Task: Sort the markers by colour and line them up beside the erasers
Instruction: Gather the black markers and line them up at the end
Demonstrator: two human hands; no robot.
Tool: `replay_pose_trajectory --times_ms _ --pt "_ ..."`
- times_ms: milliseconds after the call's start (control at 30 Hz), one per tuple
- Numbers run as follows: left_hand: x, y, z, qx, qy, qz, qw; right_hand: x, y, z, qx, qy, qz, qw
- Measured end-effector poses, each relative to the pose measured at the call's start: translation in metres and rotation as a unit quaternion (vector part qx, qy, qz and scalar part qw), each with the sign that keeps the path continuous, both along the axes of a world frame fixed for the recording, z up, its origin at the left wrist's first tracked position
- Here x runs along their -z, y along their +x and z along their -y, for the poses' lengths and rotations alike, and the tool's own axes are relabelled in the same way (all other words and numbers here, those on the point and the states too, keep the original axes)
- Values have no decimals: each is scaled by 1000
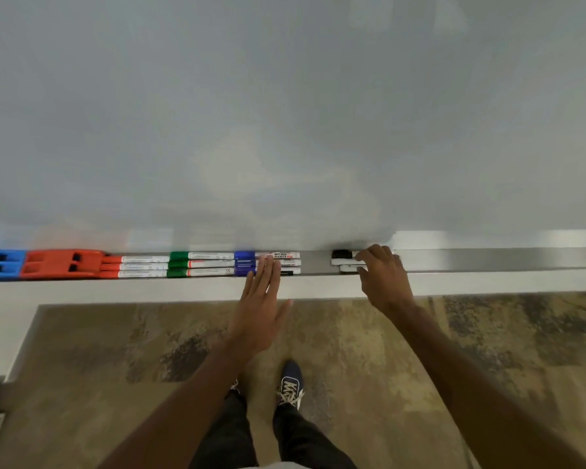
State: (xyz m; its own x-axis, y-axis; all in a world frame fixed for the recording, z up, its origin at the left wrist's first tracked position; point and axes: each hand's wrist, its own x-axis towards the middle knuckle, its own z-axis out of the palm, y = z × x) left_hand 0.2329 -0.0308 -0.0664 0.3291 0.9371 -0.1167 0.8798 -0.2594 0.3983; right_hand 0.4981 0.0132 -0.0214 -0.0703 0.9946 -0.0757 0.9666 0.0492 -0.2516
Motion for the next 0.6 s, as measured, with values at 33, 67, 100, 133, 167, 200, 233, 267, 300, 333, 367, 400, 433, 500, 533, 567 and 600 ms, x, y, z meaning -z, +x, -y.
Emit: replay_pose_trajectory --times_ms 33,67,100,133,167,200,233,267,300,333,367,400,433,500,533,567,600 --pt "0 2 2 -1 -7 2 1000 1 10 1 7 7 16 1000" --pt "-1 4 5 -3 -13 6 1000 2 19 2 18 10 25 999" --pt "-1 6 7 -6 -18 12 1000 2 28 3 33 11 28 999" --pt "-1 8 10 -10 -23 17 1000 1 36 4 48 10 28 998" --pt "-1 10 13 -14 -29 21 999 2 44 4 61 6 27 998" --pt "-1 12 15 -19 -34 21 999 2 50 5 71 0 24 997" --pt "-1 13 18 -25 -38 19 999 3 56 6 76 -9 18 997" --pt "-1 15 20 -28 -41 16 999 4 61 6 77 -21 11 997" --pt "0 16 21 -30 -44 12 999 5 66 6 75 -34 4 997" --pt "0 18 23 -33 -47 11 998 6 69 6 71 -46 -3 996" --pt "0 19 25 -37 -50 13 998 7 71 6 68 -54 -11 996" --pt "0 20 26 -41 -55 17 997 7 73 5 67 -60 -20 996" --pt "-1 20 27 -45 -60 20 997 8 75 5 67 -61 -28 996" --pt "-3 21 28 -51 -66 24 996 8 77 3 62 -58 -40 996" --pt "-5 22 29 -52 -68 28 996 9 77 1 57 -56 -45 996" --pt "-7 24 29 -51 -69 30 996 9 78 0 51 -54 -48 996" --pt "-9 25 29 -48 -69 33 996 9 80 -1 44 -51 -50 996"
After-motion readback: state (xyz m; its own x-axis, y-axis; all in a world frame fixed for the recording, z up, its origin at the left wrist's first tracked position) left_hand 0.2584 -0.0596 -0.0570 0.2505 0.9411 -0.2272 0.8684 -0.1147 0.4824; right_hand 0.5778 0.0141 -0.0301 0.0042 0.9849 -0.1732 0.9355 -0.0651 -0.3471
